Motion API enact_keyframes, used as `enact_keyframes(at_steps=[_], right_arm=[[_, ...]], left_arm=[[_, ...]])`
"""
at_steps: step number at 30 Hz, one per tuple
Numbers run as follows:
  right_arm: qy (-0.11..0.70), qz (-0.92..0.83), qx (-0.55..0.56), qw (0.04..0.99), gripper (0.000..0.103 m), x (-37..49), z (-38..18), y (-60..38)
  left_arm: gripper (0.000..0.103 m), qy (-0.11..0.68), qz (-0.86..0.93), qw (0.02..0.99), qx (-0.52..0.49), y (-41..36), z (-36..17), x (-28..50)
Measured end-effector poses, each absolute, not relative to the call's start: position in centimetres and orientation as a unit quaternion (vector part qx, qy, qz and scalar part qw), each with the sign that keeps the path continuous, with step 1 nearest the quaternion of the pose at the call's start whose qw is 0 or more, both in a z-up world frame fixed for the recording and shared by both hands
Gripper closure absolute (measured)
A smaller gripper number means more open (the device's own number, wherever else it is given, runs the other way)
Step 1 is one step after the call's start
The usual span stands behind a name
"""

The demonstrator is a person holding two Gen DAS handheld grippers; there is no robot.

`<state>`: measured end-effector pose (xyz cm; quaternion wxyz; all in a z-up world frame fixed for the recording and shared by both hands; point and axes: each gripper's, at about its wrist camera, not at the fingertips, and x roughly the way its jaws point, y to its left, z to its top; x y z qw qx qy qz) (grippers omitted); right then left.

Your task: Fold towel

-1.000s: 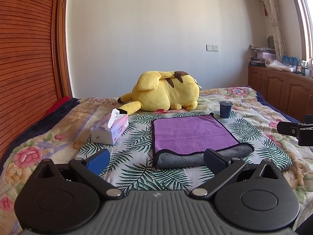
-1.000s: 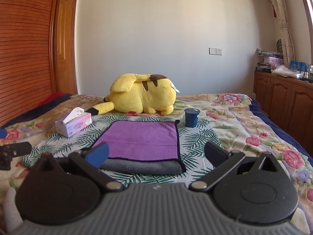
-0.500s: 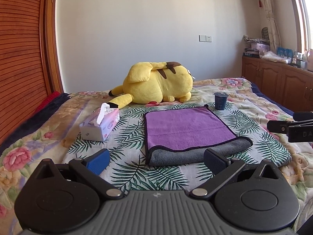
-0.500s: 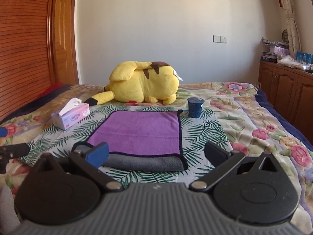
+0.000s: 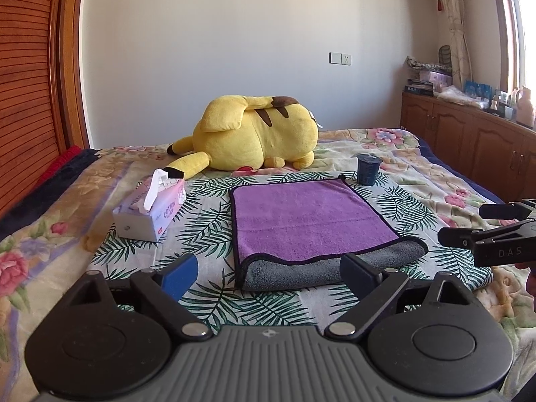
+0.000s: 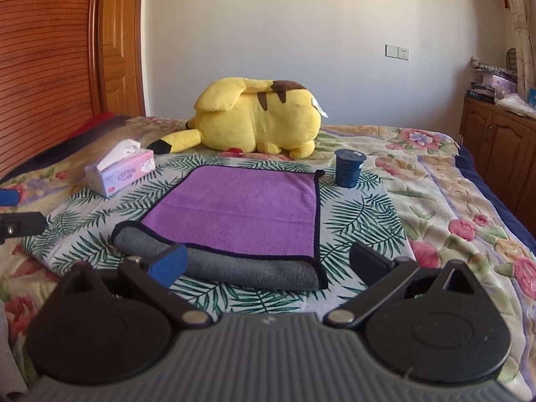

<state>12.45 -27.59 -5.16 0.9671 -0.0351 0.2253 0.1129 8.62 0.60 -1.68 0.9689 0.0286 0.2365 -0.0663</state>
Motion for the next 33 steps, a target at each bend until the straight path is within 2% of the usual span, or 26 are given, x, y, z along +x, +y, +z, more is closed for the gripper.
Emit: enact_keyframes(at_steps=[4, 5, 8, 33], right_arm=[[0.231, 0.120, -0.045, 0.964, 0.002, 13.5, -5.5, -27.5], [0.234, 0.121, -0.046, 0.963, 0.007, 13.8, -5.6, -27.5], [0.244, 0.121, -0.047, 0.961, 0.010, 14.8, -6.0, -27.7], [0.295, 0.110, -0.010, 0.949, 0.016, 21.4, -8.5, -30.2]], left_arm=[[0.033, 0.240, -0.072, 0.968, 0.033, 0.8, -1.8, 9.9], [0.034, 0.242, -0.073, 0.967, 0.035, 0.9, -1.9, 10.2], [0.037, 0.248, -0.076, 0.965, 0.035, 1.1, -2.2, 11.4], [0.050, 0.296, -0.087, 0.951, 0.015, 2.5, -5.9, 18.7]])
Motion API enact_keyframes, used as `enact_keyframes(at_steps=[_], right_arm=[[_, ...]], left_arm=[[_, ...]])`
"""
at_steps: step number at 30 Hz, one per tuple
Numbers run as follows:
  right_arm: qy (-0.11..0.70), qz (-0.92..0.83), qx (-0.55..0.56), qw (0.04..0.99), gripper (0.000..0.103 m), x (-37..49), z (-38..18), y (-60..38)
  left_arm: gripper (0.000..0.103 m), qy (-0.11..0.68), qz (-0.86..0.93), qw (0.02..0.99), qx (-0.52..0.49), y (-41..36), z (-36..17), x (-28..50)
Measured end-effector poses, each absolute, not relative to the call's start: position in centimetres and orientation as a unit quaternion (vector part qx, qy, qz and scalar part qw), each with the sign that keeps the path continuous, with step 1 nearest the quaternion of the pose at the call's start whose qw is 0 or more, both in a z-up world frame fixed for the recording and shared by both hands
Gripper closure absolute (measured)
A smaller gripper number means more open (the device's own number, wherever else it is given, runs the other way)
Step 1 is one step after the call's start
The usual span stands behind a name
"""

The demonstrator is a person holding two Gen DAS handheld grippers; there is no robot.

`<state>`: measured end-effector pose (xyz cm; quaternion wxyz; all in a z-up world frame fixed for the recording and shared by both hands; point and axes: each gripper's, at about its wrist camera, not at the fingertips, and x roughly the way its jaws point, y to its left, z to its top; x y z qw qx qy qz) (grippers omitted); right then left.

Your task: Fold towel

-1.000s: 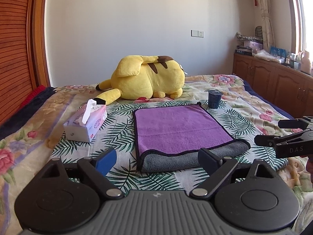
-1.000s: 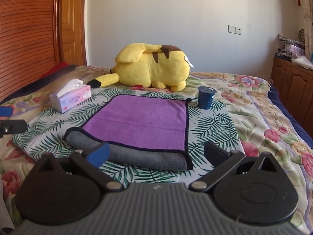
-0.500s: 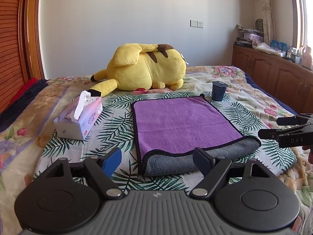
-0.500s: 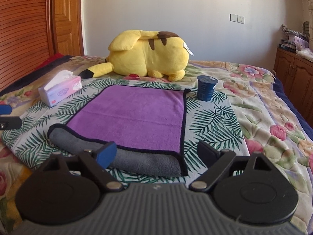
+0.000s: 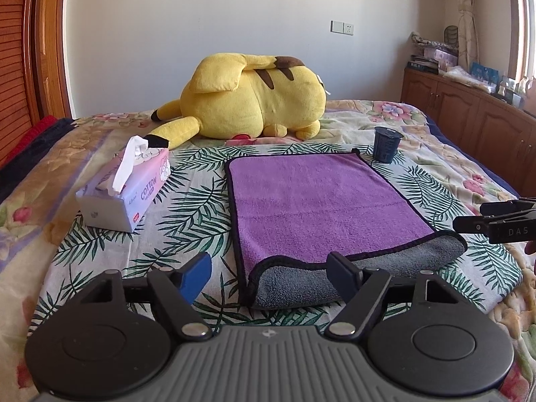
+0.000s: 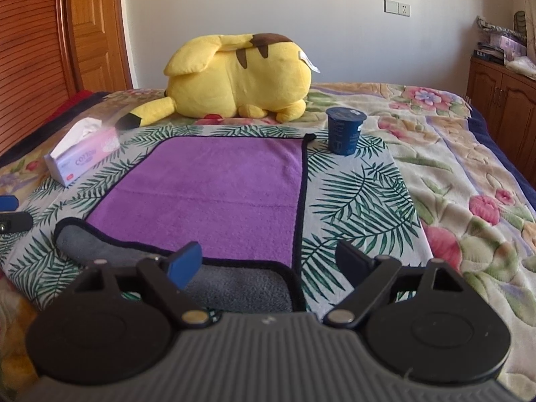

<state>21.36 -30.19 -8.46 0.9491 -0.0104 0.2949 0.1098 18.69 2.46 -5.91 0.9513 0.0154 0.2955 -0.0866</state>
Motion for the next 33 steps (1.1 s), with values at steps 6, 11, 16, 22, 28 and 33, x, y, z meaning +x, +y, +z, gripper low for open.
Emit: enact_keyframes(at_steps=[6, 11, 16, 22, 28, 33], right_arm=[[0.315, 0.111, -0.002, 0.943, 0.017, 22.4, -9.1, -30.4], [0.337, 0.113, -0.001, 0.935, 0.018, 23.3, -9.9, -30.6], [0.356, 0.118, 0.001, 0.927, 0.020, 24.0, -10.8, -30.7], [0.379, 0.128, 0.017, 0.917, 0.023, 24.8, -11.5, -31.2], [0.401, 0.138, 0.033, 0.905, 0.028, 24.9, -12.0, -31.5], [0.404, 0.150, 0.045, 0.901, 0.036, 24.9, -11.7, -31.7]], left_arm=[[0.054, 0.310, -0.082, 0.947, 0.016, 2.6, -6.7, 20.1], [0.061, 0.322, -0.084, 0.943, 0.015, 2.8, -7.5, 21.1], [0.065, 0.335, -0.085, 0.938, 0.010, 3.1, -8.4, 22.2], [0.069, 0.352, -0.090, 0.931, -0.002, 3.4, -9.3, 22.7], [0.076, 0.362, -0.097, 0.927, -0.010, 3.4, -9.7, 22.6], [0.085, 0.364, -0.101, 0.926, -0.014, 3.3, -9.8, 22.5]])
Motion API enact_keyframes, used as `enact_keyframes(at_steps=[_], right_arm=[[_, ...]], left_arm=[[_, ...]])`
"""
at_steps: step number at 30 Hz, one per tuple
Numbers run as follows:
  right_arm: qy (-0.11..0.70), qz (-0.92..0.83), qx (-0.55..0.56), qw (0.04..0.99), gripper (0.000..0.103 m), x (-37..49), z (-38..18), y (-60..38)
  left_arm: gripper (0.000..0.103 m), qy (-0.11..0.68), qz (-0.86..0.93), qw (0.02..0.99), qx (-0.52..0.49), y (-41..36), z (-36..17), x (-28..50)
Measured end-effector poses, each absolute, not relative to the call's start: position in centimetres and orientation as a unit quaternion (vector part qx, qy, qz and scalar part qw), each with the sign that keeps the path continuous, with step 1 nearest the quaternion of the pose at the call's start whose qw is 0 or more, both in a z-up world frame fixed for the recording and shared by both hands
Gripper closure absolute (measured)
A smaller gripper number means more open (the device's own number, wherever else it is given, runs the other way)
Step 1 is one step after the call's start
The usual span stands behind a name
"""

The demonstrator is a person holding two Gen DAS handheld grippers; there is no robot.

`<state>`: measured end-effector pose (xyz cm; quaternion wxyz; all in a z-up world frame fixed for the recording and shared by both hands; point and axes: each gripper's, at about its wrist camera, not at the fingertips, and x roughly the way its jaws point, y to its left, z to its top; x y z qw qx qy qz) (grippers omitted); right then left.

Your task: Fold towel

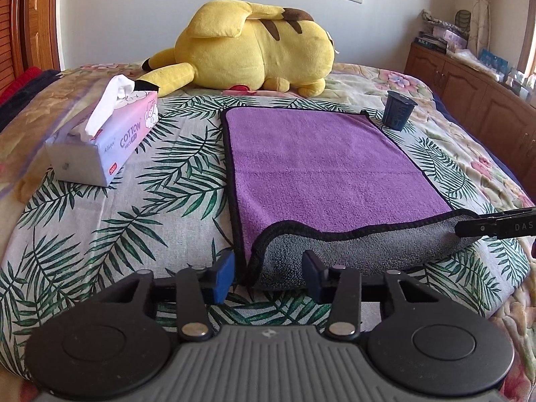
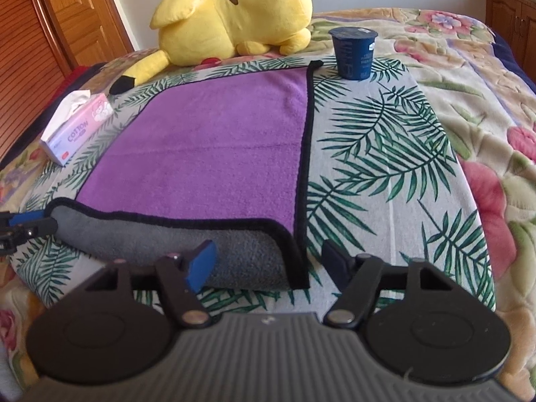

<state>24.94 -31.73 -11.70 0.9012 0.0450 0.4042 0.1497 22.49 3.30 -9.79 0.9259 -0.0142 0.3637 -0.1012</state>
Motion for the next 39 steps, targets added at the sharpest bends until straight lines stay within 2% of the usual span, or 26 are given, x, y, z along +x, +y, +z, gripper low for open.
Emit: enact_keyframes(at_steps=[5, 12, 17, 21, 22, 29, 39], right_arm=[[0.404, 0.155, 0.046, 0.900, 0.045, 24.85, -11.42, -31.80], [0.404, 0.162, 0.042, 0.899, 0.060, 24.77, -11.19, -32.02], [0.403, 0.162, 0.037, 0.900, 0.076, 24.79, -11.17, -32.16], [0.399, 0.150, 0.029, 0.904, 0.085, 24.77, -11.25, -32.19], [0.399, 0.149, 0.028, 0.905, 0.093, 24.78, -11.26, -32.26], [0.388, 0.152, 0.024, 0.909, 0.097, 24.62, -11.05, -32.22], [0.383, 0.155, 0.018, 0.910, 0.098, 24.58, -10.95, -32.05]], left_arm=[[0.097, 0.354, -0.099, 0.930, -0.011, 3.14, -9.58, 22.22], [0.100, 0.352, -0.101, 0.931, -0.012, 3.16, -9.52, 22.17], [0.103, 0.351, -0.100, 0.931, -0.011, 3.19, -9.48, 22.16], [0.103, 0.347, -0.101, 0.932, -0.011, 3.21, -9.42, 22.10], [0.103, 0.346, -0.100, 0.933, -0.011, 3.20, -9.41, 22.08], [0.103, 0.335, -0.098, 0.937, -0.009, 3.16, -9.16, 21.83], [0.103, 0.335, -0.100, 0.937, -0.003, 2.98, -8.95, 21.75]])
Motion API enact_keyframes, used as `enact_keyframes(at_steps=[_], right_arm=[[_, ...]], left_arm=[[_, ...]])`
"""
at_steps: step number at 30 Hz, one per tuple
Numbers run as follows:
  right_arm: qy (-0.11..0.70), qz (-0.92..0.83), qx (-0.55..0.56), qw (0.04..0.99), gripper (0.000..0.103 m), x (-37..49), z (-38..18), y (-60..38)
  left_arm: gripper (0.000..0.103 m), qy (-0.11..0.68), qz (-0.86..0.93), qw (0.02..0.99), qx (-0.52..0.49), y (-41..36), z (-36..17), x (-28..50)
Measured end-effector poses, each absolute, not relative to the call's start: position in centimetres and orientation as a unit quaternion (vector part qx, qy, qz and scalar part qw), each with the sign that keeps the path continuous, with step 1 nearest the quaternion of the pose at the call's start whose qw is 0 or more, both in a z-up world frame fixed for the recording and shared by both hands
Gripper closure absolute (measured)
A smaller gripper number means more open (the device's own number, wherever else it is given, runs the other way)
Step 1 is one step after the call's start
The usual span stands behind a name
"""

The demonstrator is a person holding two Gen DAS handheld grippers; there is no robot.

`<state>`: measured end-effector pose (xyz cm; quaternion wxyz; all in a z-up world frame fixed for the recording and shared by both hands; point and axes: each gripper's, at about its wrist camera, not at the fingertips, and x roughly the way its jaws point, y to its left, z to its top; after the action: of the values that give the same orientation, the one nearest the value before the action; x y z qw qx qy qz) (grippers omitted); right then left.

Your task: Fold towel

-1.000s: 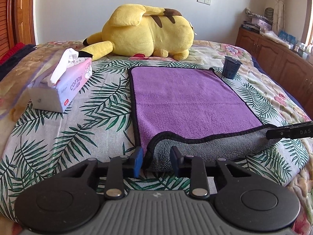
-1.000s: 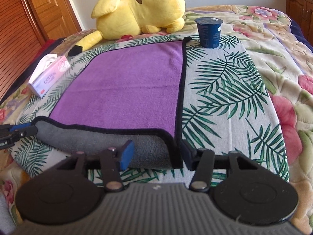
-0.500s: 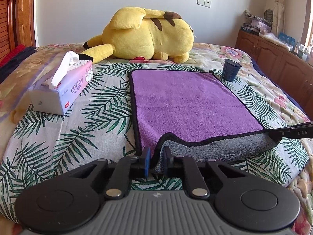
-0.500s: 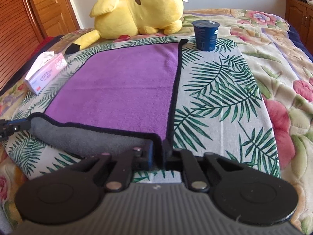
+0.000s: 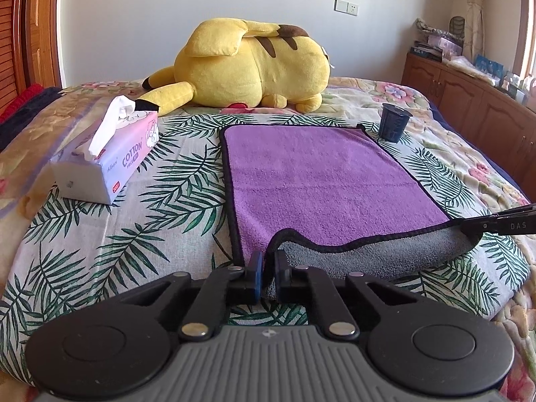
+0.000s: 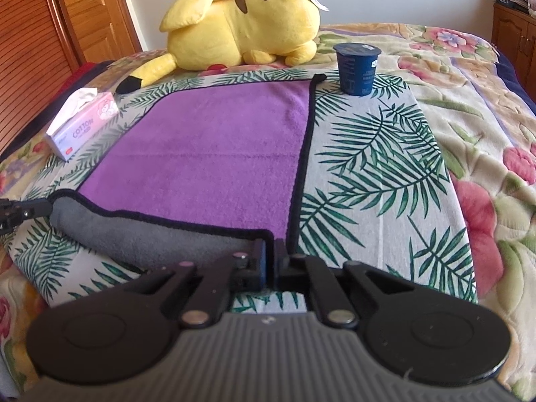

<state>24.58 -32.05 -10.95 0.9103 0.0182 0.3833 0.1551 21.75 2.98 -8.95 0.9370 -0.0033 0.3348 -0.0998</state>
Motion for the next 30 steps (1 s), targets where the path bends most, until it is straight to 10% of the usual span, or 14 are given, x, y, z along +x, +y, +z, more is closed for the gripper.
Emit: enact_keyframes(at_steps=[30], right_arm=[[0.314, 0.168, 0.011, 0.934, 0.099, 25.6, -8.1, -31.9]], left_arm=[[0.103, 0.293, -0.100, 0.951, -0.008, 2.7, -5.6, 22.4]])
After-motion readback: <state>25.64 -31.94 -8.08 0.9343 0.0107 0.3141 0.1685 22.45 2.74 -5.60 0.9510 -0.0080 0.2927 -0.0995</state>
